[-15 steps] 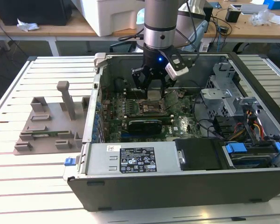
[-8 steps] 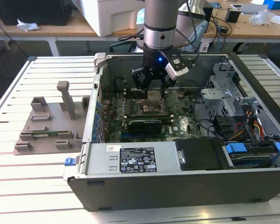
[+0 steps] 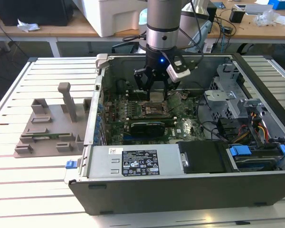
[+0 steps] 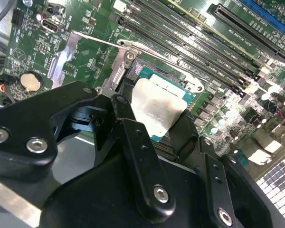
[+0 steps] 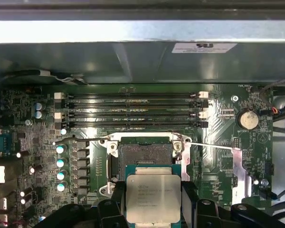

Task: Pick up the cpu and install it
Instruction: 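Place the cpu into insertion slot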

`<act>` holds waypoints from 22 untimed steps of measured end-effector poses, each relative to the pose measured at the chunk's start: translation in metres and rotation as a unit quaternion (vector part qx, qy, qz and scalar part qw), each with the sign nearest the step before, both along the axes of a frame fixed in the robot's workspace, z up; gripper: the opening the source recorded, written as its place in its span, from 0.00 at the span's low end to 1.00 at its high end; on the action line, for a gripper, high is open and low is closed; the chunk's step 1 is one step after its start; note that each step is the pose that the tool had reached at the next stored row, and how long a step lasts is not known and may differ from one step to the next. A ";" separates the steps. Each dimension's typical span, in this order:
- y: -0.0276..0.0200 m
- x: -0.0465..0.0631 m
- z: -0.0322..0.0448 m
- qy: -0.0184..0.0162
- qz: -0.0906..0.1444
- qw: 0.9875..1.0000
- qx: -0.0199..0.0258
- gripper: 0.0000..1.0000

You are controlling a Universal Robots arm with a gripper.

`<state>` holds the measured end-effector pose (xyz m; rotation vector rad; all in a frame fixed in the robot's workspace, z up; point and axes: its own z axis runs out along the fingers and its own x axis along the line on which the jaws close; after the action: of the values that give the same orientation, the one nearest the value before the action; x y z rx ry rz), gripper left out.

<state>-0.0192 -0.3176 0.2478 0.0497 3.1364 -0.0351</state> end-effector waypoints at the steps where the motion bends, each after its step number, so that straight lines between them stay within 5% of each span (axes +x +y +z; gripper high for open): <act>1: 0.0000 0.000 0.0000 0.000 -0.004 1.000 0.000 0.55; 8: 0.0000 0.000 -0.0005 0.000 -0.035 0.999 -0.001 0.55; 13: 0.0000 0.000 -0.0012 0.000 -0.073 0.997 -0.002 0.55; 20: 0.0000 0.000 -0.0016 0.000 -0.131 0.991 -0.003 0.55; 22: 0.0000 0.000 -0.0019 0.000 -0.149 0.989 -0.003 0.55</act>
<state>-0.0190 -0.3176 0.2460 0.5179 3.0971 -0.0455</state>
